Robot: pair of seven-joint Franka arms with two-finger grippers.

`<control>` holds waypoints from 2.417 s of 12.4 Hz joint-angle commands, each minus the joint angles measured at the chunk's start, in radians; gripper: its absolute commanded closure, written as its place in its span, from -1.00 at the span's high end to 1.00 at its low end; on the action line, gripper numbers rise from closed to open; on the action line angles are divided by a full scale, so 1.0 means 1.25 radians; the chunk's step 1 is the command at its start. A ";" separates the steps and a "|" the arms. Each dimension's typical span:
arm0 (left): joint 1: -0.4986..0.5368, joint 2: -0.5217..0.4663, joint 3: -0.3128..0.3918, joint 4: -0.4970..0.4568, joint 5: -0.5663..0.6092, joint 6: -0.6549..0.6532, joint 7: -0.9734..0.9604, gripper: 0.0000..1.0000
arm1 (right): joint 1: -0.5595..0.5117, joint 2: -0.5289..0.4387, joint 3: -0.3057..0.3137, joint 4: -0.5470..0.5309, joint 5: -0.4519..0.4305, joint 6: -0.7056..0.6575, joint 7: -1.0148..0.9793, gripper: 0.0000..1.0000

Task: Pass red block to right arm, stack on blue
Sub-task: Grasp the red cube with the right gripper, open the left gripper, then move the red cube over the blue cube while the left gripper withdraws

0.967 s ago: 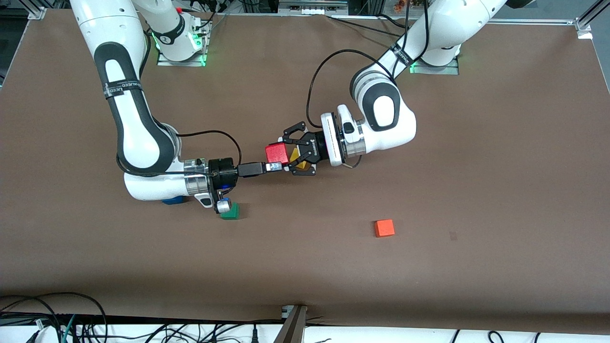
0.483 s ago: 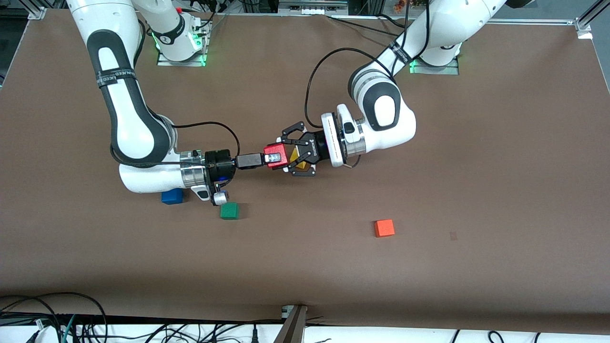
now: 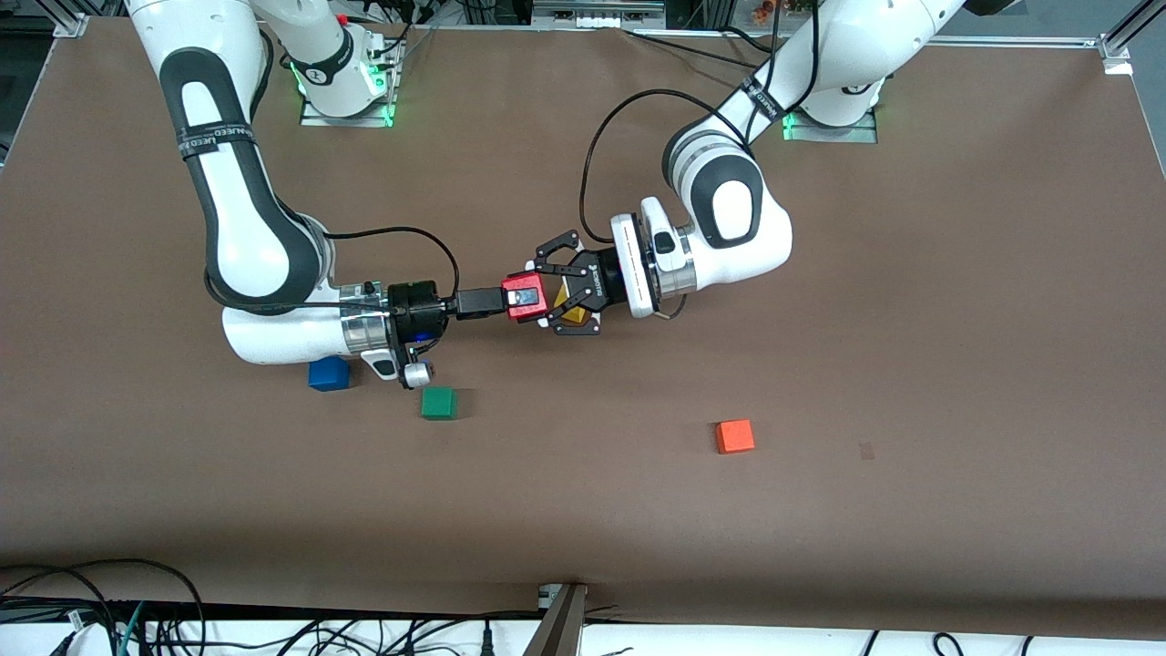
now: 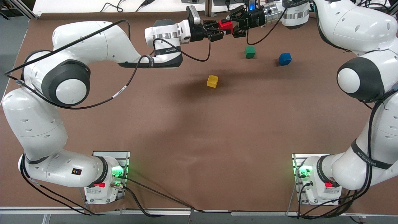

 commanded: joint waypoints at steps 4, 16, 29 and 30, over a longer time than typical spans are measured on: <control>0.007 -0.040 -0.001 -0.007 -0.021 0.005 -0.013 1.00 | -0.002 -0.027 -0.010 -0.023 -0.043 -0.009 -0.010 -1.00; 0.219 -0.089 0.004 -0.126 0.288 -0.196 -0.322 1.00 | 0.001 -0.026 -0.126 0.033 -1.049 0.175 0.035 -1.00; 0.440 -0.117 0.020 0.009 1.208 -0.676 -1.061 1.00 | 0.003 -0.111 -0.159 -0.319 -1.181 0.609 0.143 -1.00; 0.440 -0.125 0.020 0.009 1.276 -0.678 -1.114 1.00 | 0.003 -0.111 -0.157 -0.329 -1.181 0.623 0.155 -1.00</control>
